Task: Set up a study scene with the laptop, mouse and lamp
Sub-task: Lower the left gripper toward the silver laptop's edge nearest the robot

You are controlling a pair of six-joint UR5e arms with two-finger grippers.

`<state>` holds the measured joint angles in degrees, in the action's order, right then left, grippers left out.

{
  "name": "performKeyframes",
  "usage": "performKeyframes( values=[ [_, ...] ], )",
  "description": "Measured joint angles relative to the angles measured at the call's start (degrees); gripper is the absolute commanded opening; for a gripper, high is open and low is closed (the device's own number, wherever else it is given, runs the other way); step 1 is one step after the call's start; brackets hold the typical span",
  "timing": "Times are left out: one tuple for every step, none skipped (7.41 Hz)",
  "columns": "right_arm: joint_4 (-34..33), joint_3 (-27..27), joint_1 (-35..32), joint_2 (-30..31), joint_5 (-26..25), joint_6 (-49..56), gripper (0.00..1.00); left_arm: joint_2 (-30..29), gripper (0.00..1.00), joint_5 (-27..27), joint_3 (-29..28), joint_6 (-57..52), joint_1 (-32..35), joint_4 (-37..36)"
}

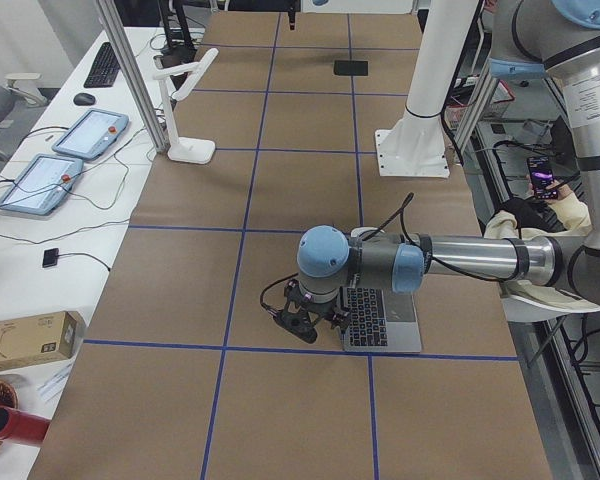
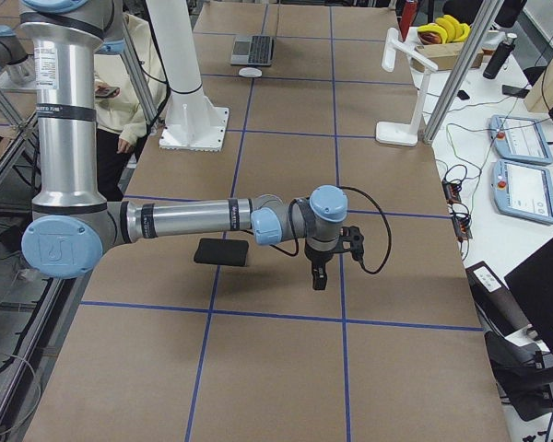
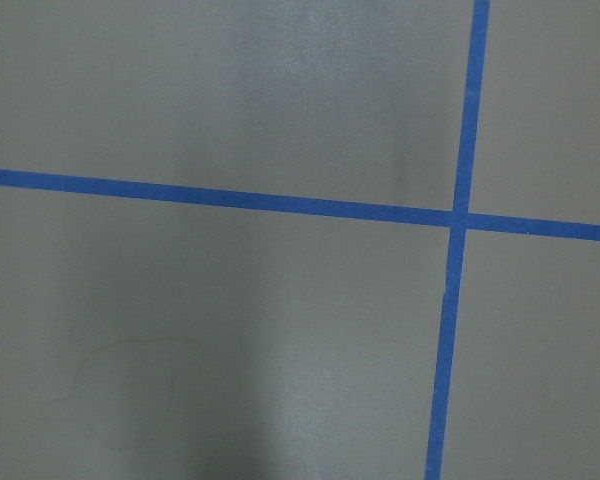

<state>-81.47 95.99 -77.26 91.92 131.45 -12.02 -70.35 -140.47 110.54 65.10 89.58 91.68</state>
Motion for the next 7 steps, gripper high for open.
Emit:
performKeyframes(
  values=[
    [0.72, 0.10, 0.00, 0.43, 0.02, 0.05, 1.00, 1.31, 0.99, -0.19, 0.01, 1.09, 0.00, 0.27],
    [0.99, 0.36, 0.00, 0.77, 0.03, 0.22, 1.00, 2.49, 0.99, -0.95, 0.01, 2.30, 0.00, 0.39],
    [1.11, 0.82, 0.00, 1.15, 0.03, 0.34, 1.00, 3.15, 0.99, -2.40, 0.00, 3.96, -0.01, 0.44],
    [1.18, 1.41, -0.01, 1.55, 0.03, 0.41, 1.00, 3.61, 0.99, -3.76, 0.00, 5.38, -0.02, 0.49],
    [1.56, 1.78, -0.02, 2.00, 0.03, 0.49, 1.00, 3.99, 0.99, -5.10, 0.01, 6.60, -0.05, 0.57],
    [2.33, 1.93, -0.02, 2.53, 0.03, 0.52, 1.00, 4.15, 0.99, -6.98, -0.02, 8.79, -0.11, 1.24],
    [2.93, 1.97, -0.02, 2.96, 0.05, 0.52, 1.00, 4.18, 0.99, -8.40, -0.13, 11.47, -0.22, 2.47]
  ],
)
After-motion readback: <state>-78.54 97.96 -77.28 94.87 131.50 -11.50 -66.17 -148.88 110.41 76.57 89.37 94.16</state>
